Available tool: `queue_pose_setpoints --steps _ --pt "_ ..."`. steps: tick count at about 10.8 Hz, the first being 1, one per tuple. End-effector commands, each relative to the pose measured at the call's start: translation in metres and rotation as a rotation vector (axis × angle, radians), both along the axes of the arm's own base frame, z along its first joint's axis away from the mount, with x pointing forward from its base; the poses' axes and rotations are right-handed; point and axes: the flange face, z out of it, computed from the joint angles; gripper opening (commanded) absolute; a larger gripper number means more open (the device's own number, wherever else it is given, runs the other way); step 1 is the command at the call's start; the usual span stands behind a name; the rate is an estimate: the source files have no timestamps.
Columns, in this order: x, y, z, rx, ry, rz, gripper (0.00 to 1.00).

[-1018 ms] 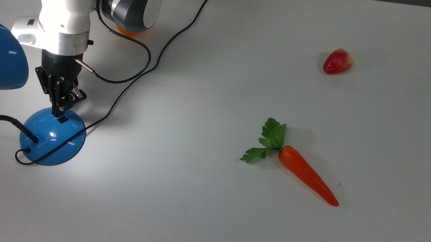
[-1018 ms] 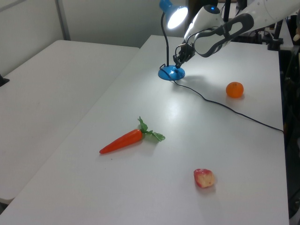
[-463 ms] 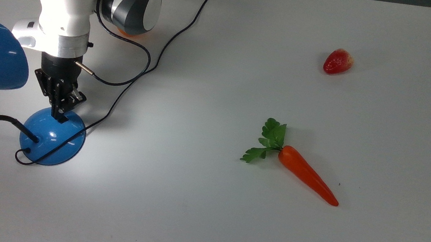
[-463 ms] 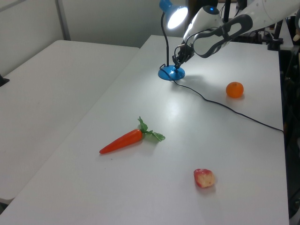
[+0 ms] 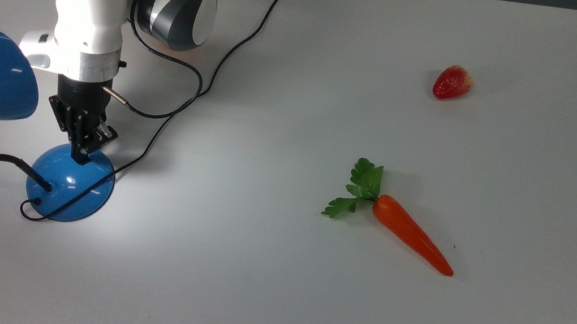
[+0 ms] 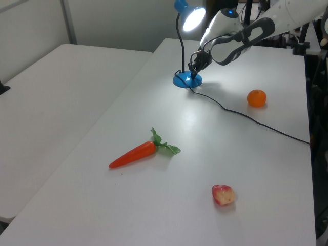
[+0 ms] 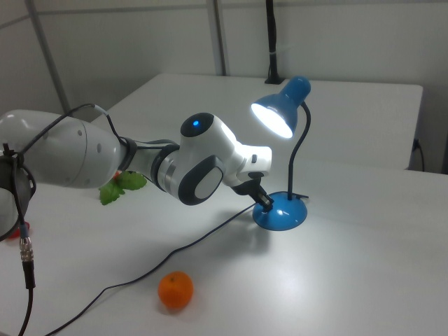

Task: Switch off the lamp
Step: 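Press down on the lamp base switch with the gripper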

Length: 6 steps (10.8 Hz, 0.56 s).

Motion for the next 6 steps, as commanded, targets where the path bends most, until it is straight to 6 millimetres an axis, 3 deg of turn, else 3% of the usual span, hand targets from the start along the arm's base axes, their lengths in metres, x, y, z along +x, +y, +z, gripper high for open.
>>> queue_pose_setpoints --steps 1,6 --pt "0.0068 0.0159 -0.0116 -0.009 -0.011 0.014 0.08" --pt "0.0045 0.0211 -0.0180 -0.013 -0.001 0.029 0.08"
